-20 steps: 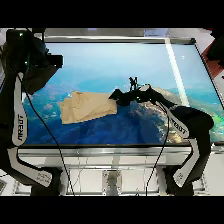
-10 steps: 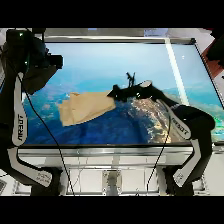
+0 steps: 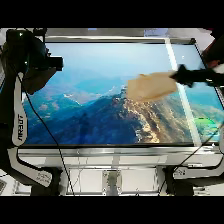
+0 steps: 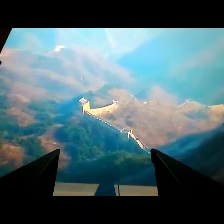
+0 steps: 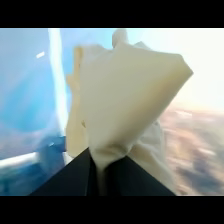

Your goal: Fold the shirts.

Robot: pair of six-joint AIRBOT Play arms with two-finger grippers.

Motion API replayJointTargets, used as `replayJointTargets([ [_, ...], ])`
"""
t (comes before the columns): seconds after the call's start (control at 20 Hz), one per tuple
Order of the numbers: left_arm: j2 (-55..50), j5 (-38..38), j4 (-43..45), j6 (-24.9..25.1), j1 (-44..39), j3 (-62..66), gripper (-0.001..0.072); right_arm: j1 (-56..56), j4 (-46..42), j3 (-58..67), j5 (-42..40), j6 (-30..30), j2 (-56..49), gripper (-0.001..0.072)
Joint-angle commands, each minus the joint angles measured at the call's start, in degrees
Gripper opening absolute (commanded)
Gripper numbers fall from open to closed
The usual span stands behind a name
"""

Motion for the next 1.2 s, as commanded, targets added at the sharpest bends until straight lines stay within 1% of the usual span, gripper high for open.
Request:
replayJointTargets([
  [0.0,0.0,2.27,-3.21,0.0,-0.04,0.0,0.0645,-14.75,-18.6,0.07,14.91,4.92,3.96,0.0028],
  [0.15,0.0,3.89,-4.48,0.0,-0.04,0.0,0.0645,-22.77,-30.05,0.04,25.73,5.01,3.98,0.0028],
  [0.3,0.0,4.83,-4.66,-0.07,-0.04,0.0,0.0645,-25.73,-43.34,0.0,34.91,5.03,3.98,0.003],
  [0.35,0.0,4.85,-4.66,-0.17,-0.04,-0.02,0.0645,-25.7,-46.51,-0.04,37.81,4.85,3.98,0.0041],
  [0.4,0.0,4.83,-4.68,-0.24,-0.04,0.0,0.0646,-25.62,-47.65,-0.02,39.17,4.94,4.04,0.0131],
  [0.45,0.0,4.94,-4.85,-0.24,-0.04,0.0,0.0646,-25.33,-44.57,-0.02,39.19,5.44,4.66,0.0333],
  [0.5,-0.02,5.07,-5.6,-0.22,-0.04,0.0,0.0645,-24.7,-38.27,-0.02,39.04,5.68,5.64,0.042],
  [0.65,-0.02,5.44,-8.55,-0.22,-0.04,0.0,0.0646,-21.81,-11.93,1.79,33.81,4.61,7.78,0.0418],
  [0.7,0.0,5.88,-9.53,-0.22,-0.04,0.0,0.0646,-20.46,-2.1,1.88,30.97,2.56,8.68,0.0409],
  [0.8,0.0,7.02,-11.76,-0.22,-0.04,0.0,0.0646,-16.17,11.56,1.88,27.76,-2.97,9.86,0.0409],
  [0.85,0.0,7.52,-12.87,-0.24,-0.04,0.0,0.0646,-13.44,14.08,1.88,27.1,-5.44,9.97,0.0408],
  [0.9,0.0,8.07,-13.62,-0.24,-0.04,0.0,0.0646,-10.43,13.31,1.86,26.82,-6.43,9.97,0.0408],
  [0.95,0.0,8.87,-13.7,-0.28,-0.04,0.0,0.0646,-7.69,10.56,1.84,26.77,-7.52,9.97,0.0408],
  [1.05,0.0,11.43,-13.62,-0.28,-0.02,0.0,0.0646,-2.49,1.81,1.84,26.29,-7.58,9.97,0.0409],
  [1.15,0.0,12.26,-13.6,-0.22,-0.02,0.0,0.0647,1.05,-6.86,1.84,26.27,-7.39,9.97,0.0409],
])
